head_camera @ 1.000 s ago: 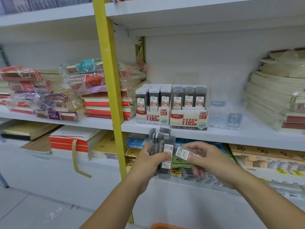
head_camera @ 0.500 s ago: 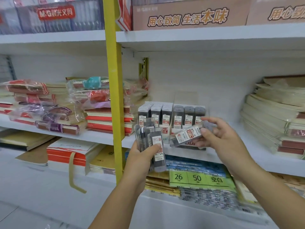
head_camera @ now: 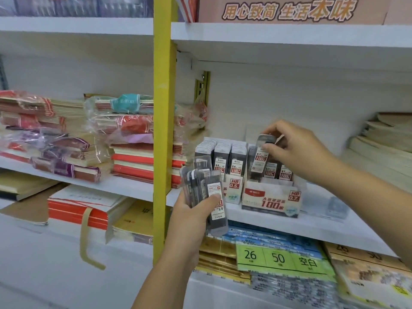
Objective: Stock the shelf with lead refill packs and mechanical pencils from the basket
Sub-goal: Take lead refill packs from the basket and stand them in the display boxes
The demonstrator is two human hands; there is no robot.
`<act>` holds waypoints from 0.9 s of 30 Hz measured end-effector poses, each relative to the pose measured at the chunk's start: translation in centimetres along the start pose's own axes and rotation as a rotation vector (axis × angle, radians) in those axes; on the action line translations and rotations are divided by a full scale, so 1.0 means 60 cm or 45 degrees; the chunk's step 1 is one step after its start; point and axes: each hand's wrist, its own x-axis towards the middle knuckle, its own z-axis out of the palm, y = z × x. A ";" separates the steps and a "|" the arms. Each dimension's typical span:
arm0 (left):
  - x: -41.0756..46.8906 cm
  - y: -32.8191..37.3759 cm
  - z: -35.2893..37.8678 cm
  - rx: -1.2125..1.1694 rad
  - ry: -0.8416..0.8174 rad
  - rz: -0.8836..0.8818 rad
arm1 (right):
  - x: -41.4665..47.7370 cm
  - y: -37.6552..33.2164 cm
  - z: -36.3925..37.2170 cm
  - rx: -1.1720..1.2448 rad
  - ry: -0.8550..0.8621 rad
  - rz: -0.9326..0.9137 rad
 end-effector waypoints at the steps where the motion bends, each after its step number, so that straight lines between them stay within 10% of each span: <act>1: 0.000 0.000 0.001 0.000 -0.010 -0.004 | 0.003 0.002 0.008 0.035 -0.027 0.024; 11: -0.011 0.006 0.004 -0.025 -0.042 -0.127 | -0.022 0.007 0.042 -0.267 0.137 0.045; 20: -0.033 0.005 0.032 -0.084 -0.186 -0.179 | -0.216 -0.083 0.115 0.961 -0.195 0.481; 27: -0.036 0.008 0.029 -0.024 -0.108 -0.160 | -0.219 -0.052 0.088 1.120 -0.014 0.648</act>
